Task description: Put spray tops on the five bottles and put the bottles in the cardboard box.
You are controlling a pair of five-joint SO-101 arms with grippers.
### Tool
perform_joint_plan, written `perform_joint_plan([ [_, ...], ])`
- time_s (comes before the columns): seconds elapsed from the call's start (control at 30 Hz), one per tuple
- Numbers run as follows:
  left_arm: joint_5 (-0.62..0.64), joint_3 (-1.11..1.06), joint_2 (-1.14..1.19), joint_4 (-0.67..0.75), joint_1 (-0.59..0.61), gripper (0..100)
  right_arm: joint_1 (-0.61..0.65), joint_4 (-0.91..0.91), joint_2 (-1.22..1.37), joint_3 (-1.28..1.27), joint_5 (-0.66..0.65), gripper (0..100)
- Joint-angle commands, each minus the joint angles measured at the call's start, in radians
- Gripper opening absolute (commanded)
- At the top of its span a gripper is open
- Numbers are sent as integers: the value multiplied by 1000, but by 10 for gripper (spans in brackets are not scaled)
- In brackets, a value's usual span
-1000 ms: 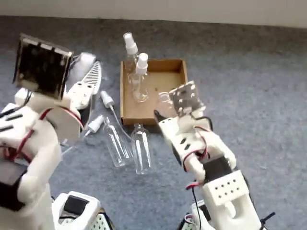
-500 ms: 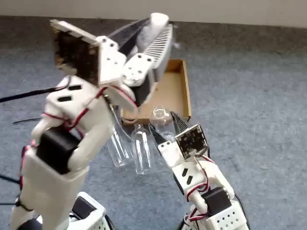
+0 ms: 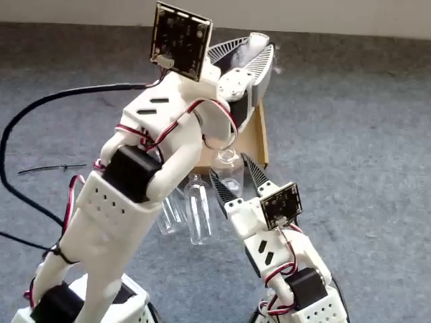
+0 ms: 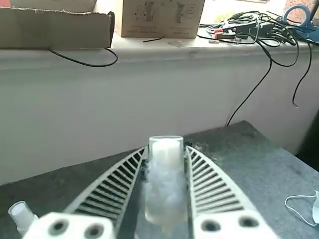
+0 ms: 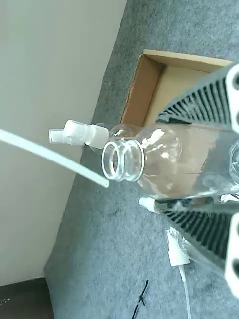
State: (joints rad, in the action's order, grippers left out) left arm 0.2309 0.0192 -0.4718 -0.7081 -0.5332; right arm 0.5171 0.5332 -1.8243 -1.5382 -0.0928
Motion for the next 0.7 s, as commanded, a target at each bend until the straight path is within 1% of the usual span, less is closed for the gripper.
perform_joint_plan([
  [0.0,3,10,33,68,-8,5,5,-24,-12,16,8,5],
  [0.17,3,15,70,106,-13,5,2,-24,-12,16,6,5],
  [0.3,3,5,73,103,-8,5,2,-24,-12,16,6,5],
  [0.43,6,-42,61,64,-12,5,-1,-24,-12,16,8,5],
  [0.5,5,-65,33,18,-12,5,-12,-24,-12,19,9,5],
  [0.67,3,-216,-70,-35,-7,5,-51,-24,-12,24,29,5],
])
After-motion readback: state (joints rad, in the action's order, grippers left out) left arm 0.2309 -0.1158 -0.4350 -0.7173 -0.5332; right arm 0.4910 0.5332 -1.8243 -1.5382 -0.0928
